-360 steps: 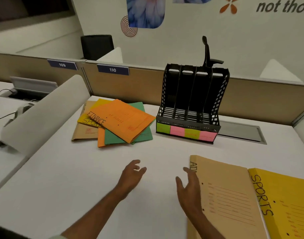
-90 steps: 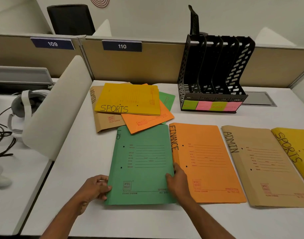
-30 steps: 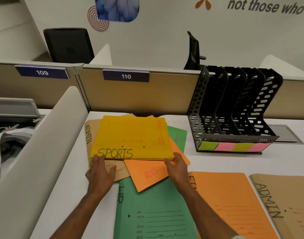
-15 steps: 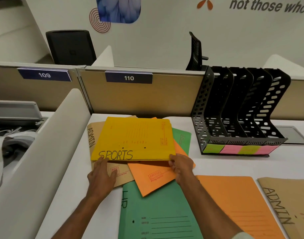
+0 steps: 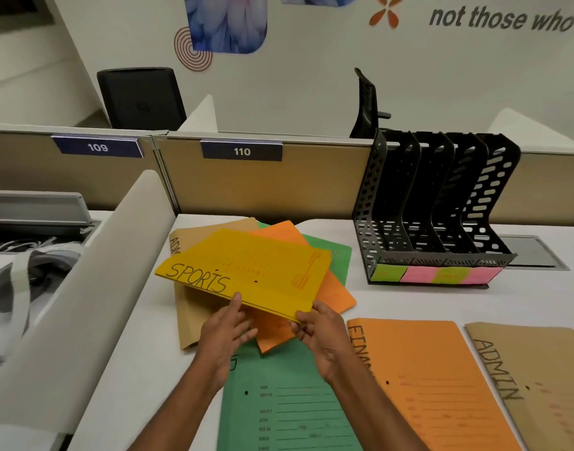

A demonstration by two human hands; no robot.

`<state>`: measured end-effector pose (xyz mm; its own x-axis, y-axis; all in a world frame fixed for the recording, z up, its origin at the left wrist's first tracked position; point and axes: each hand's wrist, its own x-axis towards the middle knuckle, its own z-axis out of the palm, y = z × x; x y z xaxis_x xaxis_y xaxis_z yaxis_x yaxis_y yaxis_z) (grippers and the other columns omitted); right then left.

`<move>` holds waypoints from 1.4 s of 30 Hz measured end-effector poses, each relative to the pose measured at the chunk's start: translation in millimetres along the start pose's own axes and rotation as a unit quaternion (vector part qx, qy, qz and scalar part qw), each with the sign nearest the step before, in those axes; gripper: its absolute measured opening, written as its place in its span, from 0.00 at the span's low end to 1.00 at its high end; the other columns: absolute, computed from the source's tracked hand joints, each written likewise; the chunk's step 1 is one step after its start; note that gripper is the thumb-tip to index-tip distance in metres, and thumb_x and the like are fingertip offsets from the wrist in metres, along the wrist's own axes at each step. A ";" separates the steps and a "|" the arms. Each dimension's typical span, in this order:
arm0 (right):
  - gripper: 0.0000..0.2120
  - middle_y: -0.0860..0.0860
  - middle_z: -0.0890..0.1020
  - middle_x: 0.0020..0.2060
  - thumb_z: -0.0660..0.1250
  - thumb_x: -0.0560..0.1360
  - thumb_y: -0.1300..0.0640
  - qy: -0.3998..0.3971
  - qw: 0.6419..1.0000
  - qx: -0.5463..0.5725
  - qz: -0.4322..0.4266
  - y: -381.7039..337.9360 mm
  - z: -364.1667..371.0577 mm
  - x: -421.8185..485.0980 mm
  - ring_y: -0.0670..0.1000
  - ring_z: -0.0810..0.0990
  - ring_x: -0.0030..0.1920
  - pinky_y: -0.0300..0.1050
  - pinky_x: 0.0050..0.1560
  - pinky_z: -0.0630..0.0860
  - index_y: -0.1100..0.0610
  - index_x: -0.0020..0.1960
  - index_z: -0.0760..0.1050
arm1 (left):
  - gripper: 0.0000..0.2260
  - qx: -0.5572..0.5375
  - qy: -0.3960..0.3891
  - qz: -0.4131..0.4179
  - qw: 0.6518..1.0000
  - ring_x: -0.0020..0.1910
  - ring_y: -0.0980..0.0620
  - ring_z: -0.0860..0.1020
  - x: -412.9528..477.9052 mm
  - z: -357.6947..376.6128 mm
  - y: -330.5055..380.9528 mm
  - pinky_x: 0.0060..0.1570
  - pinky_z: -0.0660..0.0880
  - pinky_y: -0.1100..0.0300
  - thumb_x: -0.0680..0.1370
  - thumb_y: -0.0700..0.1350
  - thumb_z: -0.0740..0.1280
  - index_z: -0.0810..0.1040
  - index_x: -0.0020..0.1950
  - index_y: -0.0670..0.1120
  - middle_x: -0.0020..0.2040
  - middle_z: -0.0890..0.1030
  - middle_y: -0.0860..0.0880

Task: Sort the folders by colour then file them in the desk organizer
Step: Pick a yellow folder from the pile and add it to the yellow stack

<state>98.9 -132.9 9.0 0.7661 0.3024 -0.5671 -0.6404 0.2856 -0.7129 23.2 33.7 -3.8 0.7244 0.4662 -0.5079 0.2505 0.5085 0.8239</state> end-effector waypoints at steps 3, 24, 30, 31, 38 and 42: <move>0.15 0.57 0.85 0.52 0.66 0.75 0.72 -0.026 1.000 -0.005 -0.006 6.5 -16.0 -30.2 0.55 0.81 0.44 0.45 0.44 0.81 0.57 0.58 0.78 | 0.09 -0.086 0.003 -0.008 0.996 0.54 0.46 0.82 -13.6 13.0 1.6 0.48 0.79 0.50 0.79 0.45 0.69 0.76 0.58 0.48 0.56 0.83 0.44; 0.23 0.57 0.85 0.56 0.70 0.77 0.58 -0.012 0.995 0.042 -0.091 -44.3 -221.3 -177.3 0.57 0.85 0.53 0.49 0.48 0.80 0.56 0.70 0.70 | 0.18 -0.076 -0.099 0.048 0.991 0.56 0.48 0.82 -181.9 87.1 -58.6 0.46 0.84 0.56 0.75 0.39 0.69 0.75 0.64 0.46 0.62 0.82 0.43; 0.22 0.57 0.81 0.59 0.70 0.77 0.62 0.119 0.983 0.025 -0.138 -62.3 -291.5 -195.5 0.60 0.81 0.57 0.61 0.55 0.81 0.56 0.69 0.71 | 0.19 -0.013 -0.143 0.042 0.989 0.57 0.47 0.84 -225.5 122.3 -84.8 0.51 0.82 0.48 0.75 0.45 0.69 0.77 0.66 0.50 0.60 0.84 0.47; 0.23 0.57 0.80 0.59 0.71 0.76 0.62 0.143 0.980 0.015 -0.139 -64.8 -301.9 -198.1 0.61 0.80 0.57 0.63 0.57 0.79 0.57 0.69 0.70 | 0.19 -0.007 -0.145 0.033 0.989 0.58 0.46 0.83 -229.7 126.9 -89.1 0.53 0.80 0.47 0.75 0.46 0.69 0.76 0.67 0.50 0.61 0.84 0.47; 0.11 0.54 0.82 0.53 0.70 0.76 0.62 0.195 0.939 -0.219 -0.179 -70.4 -358.1 -209.0 0.48 0.80 0.46 0.44 0.40 0.77 0.57 0.58 0.80 | 0.19 0.083 -0.194 0.005 0.977 0.59 0.47 0.83 -233.9 154.4 -103.2 0.57 0.78 0.49 0.77 0.52 0.67 0.76 0.68 0.51 0.61 0.84 0.47; 0.10 0.54 0.83 0.45 0.69 0.77 0.57 0.214 0.890 -0.363 -0.175 -69.4 -374.5 -203.9 0.52 0.81 0.43 0.45 0.40 0.75 0.57 0.57 0.80 | 0.20 0.127 -0.232 -0.007 0.964 0.61 0.47 0.82 -216.5 173.8 -105.5 0.61 0.76 0.47 0.77 0.54 0.66 0.76 0.68 0.51 0.62 0.83 0.47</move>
<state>7.3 -555.0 19.7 0.9617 -0.1078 -0.2519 -0.2738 -0.4151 -0.8676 -48.4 -246.7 62.9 0.9143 0.0562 -0.4011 0.3691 0.2920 0.8823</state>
